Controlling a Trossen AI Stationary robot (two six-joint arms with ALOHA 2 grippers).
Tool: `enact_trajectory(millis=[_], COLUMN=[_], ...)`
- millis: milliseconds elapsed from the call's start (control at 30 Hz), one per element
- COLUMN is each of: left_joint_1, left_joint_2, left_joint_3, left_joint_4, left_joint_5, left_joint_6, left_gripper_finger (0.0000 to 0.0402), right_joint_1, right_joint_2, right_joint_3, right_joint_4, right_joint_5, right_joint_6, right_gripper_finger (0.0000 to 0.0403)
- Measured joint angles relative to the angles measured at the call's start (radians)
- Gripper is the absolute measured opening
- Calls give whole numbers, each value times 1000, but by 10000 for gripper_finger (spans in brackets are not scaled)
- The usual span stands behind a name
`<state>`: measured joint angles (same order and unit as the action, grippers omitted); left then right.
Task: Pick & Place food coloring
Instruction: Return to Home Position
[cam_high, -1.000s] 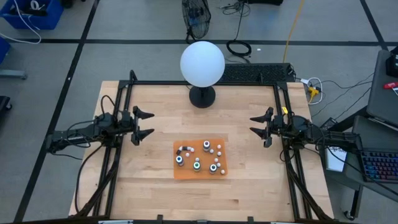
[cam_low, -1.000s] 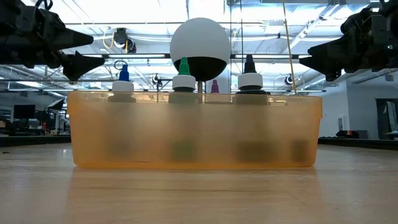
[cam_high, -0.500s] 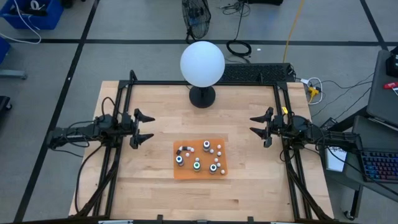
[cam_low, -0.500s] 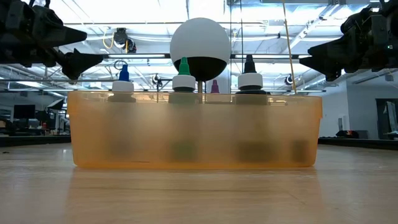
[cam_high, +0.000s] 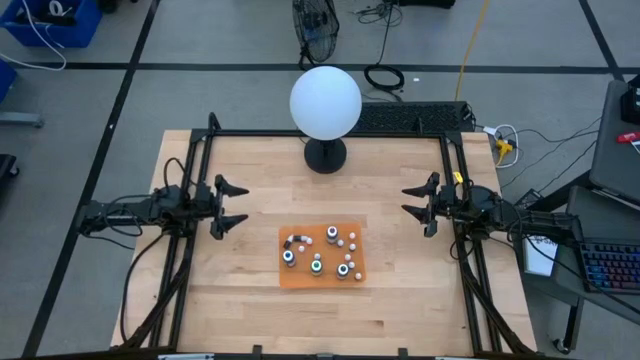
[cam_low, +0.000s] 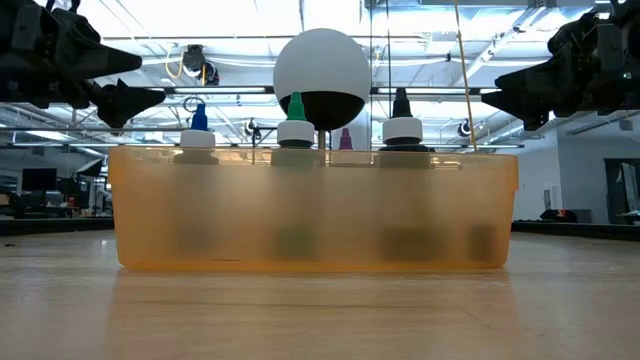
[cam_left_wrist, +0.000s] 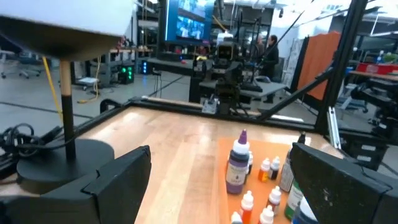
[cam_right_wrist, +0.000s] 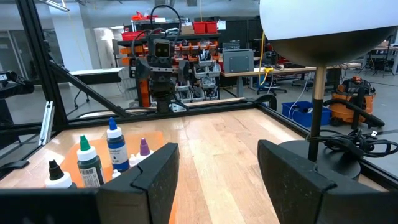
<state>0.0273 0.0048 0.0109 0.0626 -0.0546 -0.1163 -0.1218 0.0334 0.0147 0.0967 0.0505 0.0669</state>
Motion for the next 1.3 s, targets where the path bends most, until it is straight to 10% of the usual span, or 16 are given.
enact_trajectory(millis=[1300], left_joint_1=[0], left_joint_2=[2], left_joint_3=[-1], left_joint_4=[3], left_joint_5=[-25], left_joint_6=[60], left_gripper_finger=[379], right_joint_1=[0], right_joint_2=[0], right_joint_3=[0], right_joint_4=[0], right_joint_5=[0], right_joint_6=[0], right_gripper_finger=[208])
